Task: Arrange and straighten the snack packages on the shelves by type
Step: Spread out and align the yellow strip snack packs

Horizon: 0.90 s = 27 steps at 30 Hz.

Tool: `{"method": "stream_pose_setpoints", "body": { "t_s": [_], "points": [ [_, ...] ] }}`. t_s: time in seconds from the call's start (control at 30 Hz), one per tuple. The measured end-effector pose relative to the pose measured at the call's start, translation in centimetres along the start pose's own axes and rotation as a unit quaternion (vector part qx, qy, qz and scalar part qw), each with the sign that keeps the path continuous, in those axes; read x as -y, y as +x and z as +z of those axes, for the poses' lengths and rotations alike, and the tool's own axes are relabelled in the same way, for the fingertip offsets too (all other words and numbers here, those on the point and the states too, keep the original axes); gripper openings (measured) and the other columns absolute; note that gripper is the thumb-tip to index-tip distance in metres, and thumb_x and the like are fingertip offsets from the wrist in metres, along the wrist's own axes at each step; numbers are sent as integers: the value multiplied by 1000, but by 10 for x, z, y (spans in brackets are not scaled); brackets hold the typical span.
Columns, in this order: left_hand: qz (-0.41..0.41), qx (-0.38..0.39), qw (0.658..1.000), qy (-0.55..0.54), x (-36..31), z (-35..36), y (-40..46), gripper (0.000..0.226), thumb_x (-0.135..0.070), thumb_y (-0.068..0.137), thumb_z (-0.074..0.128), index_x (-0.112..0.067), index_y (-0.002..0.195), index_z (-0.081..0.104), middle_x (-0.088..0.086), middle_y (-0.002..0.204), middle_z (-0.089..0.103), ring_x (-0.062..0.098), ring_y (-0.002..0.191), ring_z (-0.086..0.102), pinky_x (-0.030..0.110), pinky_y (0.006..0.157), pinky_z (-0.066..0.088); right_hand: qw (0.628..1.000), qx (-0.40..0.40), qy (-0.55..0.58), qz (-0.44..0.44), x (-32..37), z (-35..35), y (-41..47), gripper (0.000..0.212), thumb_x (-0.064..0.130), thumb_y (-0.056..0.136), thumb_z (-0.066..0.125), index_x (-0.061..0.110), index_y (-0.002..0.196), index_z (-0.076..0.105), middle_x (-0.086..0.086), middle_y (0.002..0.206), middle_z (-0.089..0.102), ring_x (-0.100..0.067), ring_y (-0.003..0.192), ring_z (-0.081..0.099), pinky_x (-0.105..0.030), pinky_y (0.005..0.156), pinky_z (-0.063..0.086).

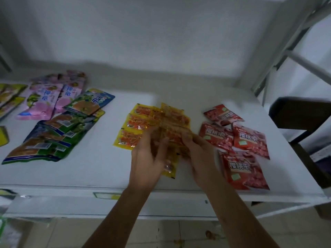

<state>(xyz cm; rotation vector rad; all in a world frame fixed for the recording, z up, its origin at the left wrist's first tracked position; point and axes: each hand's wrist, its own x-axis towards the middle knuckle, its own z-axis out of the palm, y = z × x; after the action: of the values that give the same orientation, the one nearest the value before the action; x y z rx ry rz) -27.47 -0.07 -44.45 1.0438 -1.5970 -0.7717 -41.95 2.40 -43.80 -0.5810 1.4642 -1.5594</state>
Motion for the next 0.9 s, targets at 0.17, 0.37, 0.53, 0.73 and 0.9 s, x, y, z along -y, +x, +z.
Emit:
{"method": "stream_pose_setpoints", "body": {
  "t_s": [0.17,0.37,0.53,0.73,0.9],
  "points": [
    [-102,4,993,-64,0,-3,6,26,-50,91,70,-25,101,67,-3,74,66,13,66,62,34,64,54,997,55,-48,-25,12,10,-6,15,22,93,77,8,97,77,-4,83,79,-16,73,73,-26,59,58],
    [-115,-8,991,-69,8,-5,8,35,-13,94,77,-36,73,61,-13,58,44,9,55,39,31,51,35,988,100,-93,-76,0,10,-13,10,13,99,69,8,101,78,0,81,79,-10,71,73,-19,60,53],
    [-94,-5,994,-55,7,-2,2,10,-13,98,71,-19,90,69,-18,68,60,1,62,54,16,60,42,980,93,-143,-99,-6,2,-17,14,19,102,66,16,94,77,2,69,74,-9,60,69,-18,56,51],
    [-79,-1,996,-36,7,0,-2,17,-21,93,78,-24,108,72,-4,86,72,21,79,69,36,69,58,974,109,-170,-105,-3,-3,-15,16,14,104,62,16,95,74,10,66,73,-3,59,69,-15,57,51],
    [-92,9,995,-43,4,0,-1,13,-18,88,83,-20,93,72,11,80,69,26,73,65,40,66,55,975,127,-150,-101,-4,-8,-15,20,-1,101,61,14,97,74,14,69,74,1,62,69,-12,60,51]
  ]
}}
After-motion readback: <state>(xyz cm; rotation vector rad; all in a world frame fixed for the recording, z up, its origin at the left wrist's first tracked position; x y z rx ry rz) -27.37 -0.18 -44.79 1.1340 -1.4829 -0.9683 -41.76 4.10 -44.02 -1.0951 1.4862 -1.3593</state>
